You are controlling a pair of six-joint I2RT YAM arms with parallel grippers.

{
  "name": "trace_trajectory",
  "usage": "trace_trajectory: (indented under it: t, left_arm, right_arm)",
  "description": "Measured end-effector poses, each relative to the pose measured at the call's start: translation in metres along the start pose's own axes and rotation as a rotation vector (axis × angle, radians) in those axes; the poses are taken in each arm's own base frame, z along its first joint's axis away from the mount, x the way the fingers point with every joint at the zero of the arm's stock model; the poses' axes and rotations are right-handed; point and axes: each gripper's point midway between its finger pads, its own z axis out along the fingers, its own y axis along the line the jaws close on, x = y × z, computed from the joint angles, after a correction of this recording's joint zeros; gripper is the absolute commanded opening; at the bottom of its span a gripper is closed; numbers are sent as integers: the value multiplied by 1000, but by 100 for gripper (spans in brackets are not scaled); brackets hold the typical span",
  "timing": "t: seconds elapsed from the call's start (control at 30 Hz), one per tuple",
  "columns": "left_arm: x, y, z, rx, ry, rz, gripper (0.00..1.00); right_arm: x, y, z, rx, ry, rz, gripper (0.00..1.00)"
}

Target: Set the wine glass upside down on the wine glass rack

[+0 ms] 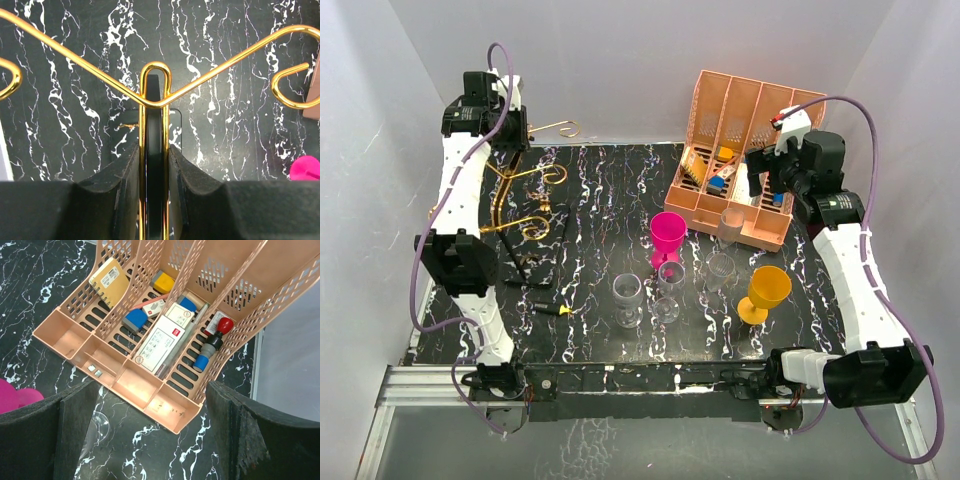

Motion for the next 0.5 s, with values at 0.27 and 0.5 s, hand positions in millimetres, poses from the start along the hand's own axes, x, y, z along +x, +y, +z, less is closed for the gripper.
trace_trajectory:
  t: [0.27,0.5]
  left_arm:
    - [-6,3,5,-33,-26,-85,11]
    - [-6,2,9,-29,-50,-93,35]
  right_arm:
    - [7,6,14,-40,36,-4,98]
    - [2,11,14,-78,31,-10,99]
